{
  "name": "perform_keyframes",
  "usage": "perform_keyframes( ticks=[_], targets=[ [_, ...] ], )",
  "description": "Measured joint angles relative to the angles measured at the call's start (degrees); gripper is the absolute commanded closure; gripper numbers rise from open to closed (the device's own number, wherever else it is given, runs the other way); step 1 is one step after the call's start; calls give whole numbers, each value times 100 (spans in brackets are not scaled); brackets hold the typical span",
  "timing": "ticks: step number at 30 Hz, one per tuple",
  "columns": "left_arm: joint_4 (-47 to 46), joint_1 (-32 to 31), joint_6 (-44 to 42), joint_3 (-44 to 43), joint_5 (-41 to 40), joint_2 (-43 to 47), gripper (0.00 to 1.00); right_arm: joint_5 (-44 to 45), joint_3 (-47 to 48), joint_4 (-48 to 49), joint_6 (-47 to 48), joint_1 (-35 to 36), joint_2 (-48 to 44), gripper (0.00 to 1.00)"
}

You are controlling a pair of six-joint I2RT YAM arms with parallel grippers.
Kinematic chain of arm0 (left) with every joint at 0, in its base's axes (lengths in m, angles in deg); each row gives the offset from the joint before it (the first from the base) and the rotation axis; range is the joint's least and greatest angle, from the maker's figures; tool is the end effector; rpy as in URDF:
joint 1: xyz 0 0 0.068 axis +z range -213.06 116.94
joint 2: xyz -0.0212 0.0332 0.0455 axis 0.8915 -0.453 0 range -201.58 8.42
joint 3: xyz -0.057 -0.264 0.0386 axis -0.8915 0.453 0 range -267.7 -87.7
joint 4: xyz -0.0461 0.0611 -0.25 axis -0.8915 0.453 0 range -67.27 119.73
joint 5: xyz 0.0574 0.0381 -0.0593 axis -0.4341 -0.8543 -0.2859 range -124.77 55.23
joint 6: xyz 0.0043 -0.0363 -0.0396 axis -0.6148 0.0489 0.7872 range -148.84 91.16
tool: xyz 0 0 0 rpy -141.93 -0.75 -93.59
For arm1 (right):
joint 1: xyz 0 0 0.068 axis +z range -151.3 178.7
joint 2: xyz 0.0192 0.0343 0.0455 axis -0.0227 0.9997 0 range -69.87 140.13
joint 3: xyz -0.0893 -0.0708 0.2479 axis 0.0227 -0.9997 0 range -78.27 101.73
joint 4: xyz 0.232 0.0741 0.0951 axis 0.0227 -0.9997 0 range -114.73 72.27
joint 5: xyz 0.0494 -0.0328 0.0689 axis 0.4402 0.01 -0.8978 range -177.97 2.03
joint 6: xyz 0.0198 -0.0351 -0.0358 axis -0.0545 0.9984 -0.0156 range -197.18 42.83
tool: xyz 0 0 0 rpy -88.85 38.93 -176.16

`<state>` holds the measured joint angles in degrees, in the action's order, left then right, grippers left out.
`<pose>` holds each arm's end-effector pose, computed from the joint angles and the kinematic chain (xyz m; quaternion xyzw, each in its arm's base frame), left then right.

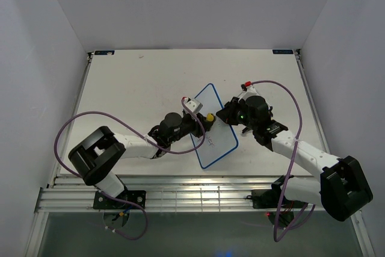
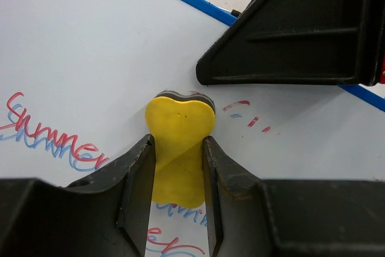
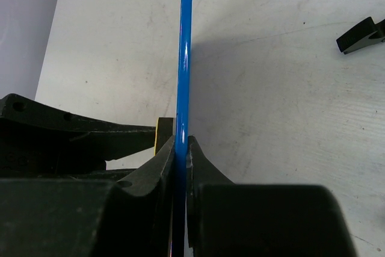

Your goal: Erase the whiteboard

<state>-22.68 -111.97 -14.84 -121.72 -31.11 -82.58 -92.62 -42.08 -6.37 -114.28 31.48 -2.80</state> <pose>0.2058 -0.2394 0.1829 0.2515 0.7327 -0.3508 0.5262 0.2181 0.1439 0.2457 0.0074 0.8164 0.3573 0.4535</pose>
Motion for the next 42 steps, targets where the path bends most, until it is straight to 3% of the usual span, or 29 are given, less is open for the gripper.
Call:
perform_keyframes(
  ticks=[16,42],
  targets=[
    [533,92,33,-365,96,-2,100,42,-42,66,-2,-4,-31,92],
    [125,-280,245,-85,-457,9,100,70,-42,20,-55,-2,-33,92]
  ],
)
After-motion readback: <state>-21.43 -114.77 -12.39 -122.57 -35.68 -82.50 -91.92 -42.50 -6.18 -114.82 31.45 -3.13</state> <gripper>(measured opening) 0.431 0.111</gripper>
